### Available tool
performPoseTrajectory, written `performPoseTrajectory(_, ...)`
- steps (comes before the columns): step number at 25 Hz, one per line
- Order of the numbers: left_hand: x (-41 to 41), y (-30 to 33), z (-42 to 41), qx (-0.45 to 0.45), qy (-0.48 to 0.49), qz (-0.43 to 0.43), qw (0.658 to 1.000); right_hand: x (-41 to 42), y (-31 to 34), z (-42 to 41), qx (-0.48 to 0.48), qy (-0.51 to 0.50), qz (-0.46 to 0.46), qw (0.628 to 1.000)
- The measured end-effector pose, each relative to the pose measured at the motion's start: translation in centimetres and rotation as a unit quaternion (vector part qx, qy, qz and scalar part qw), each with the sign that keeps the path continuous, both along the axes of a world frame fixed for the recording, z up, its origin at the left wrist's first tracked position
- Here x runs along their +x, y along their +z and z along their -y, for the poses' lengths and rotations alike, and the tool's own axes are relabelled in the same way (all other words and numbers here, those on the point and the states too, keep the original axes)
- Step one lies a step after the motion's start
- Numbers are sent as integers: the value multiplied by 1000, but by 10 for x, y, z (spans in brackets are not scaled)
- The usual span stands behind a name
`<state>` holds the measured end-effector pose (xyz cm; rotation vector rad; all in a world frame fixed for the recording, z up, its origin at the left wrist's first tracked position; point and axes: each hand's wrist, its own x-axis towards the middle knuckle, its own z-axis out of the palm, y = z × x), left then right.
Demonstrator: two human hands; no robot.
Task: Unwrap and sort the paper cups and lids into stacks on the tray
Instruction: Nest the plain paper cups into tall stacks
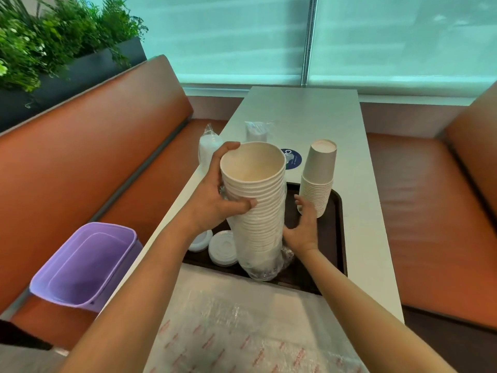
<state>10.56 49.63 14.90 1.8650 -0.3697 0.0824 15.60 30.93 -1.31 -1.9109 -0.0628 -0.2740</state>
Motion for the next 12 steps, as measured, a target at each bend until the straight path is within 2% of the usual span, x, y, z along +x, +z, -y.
performPoseTrajectory(3, -1, -1, 0, -9, 3, 3, 1000, 15, -2, -16, 14, 48, -119, 992)
performPoseTrajectory(6, -2, -3, 0, -14, 4, 3, 1000, 26, 1, -27, 49, 52, -146, 987)
performPoseTrajectory(8, -1, -3, 0, -12, 4, 5, 1000, 26, 9, -34, 110, 40, -178, 977)
performPoseTrajectory(12, 1, -4, -2, -14, 2, 4, 1000, 13, 4, -20, 103, 4, -121, 987)
